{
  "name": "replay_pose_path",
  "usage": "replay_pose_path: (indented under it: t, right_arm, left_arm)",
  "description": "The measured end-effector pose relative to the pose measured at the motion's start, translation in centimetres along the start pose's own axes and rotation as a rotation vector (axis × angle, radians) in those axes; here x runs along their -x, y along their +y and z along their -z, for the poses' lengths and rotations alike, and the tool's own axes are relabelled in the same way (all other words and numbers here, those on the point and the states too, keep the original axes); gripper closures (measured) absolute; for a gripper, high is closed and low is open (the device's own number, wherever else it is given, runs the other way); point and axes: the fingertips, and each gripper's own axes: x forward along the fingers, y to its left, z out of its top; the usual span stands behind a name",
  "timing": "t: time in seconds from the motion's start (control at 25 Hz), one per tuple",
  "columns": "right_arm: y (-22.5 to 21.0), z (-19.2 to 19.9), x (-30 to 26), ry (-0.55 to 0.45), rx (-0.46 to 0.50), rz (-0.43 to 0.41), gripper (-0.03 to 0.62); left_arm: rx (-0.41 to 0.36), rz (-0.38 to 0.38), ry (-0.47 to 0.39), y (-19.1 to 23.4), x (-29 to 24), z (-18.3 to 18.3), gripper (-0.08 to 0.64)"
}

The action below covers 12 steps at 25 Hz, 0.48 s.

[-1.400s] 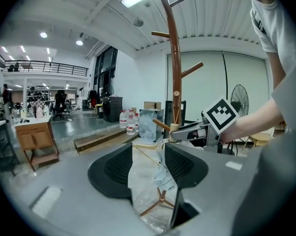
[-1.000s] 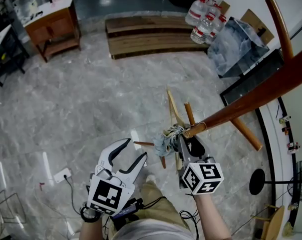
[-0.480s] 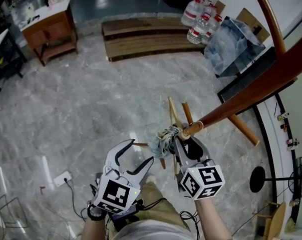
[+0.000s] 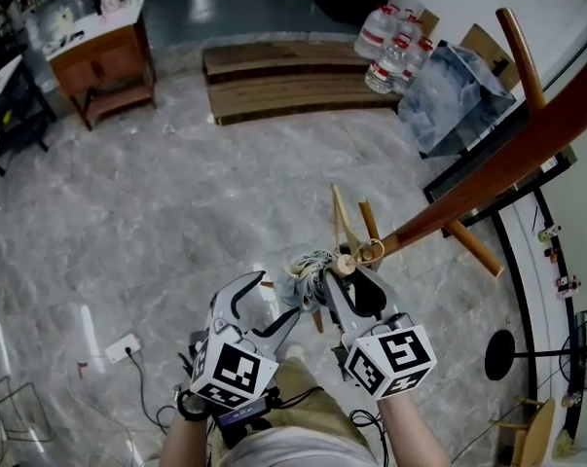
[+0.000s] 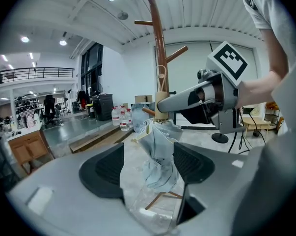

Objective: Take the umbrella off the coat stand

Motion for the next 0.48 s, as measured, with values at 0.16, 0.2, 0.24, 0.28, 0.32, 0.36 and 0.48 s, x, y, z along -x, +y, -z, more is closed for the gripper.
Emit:
replay_pose_path:
  t: [0.16, 0.2, 0.24, 0.28, 0.32, 0.36, 0.48]
  right_arm:
    - [2.0, -0.7, -0.6, -0.004, 0.028, -0.061, 0.468]
    - [2.6, -0.8, -0.8, -0.004, 0.030, -0.078, 0.468]
    - [3.1, -1.0, -1.0, -0.004, 0.031, -0.096, 0.468]
    - [3.7, -1.1, -1.2, -0.004, 0.030, -0.115, 0.468]
    - [4.4, -1.3, -1.3, -0.004, 0.030, -0.136, 0.468]
    - [5.1, -1.5, -1.5, -0.005, 0.030, -0.158, 0.468]
    - [7.1, -2.5, -1.9, -0.009, 0.043, -0.219, 0.468]
  left_arm:
    - [-0.021, -0.035, 0.026, 0.6, 0.5, 0.3, 0.235]
    - [-0.020, -0.040, 0.027, 0.7, 0.6, 0.4, 0.233]
    - [-0.014, -0.046, 0.027, 0.9, 0.8, 0.4, 0.232]
    - [-0.006, -0.053, 0.025, 1.1, 1.1, 0.5, 0.230]
    - [0.004, -0.061, 0.021, 1.4, 1.4, 0.6, 0.229]
    - [0.016, -0.069, 0.016, 1.6, 1.7, 0.6, 0.227]
    - [0.043, -0.086, -0.001, 2.3, 2.7, 0.5, 0.227]
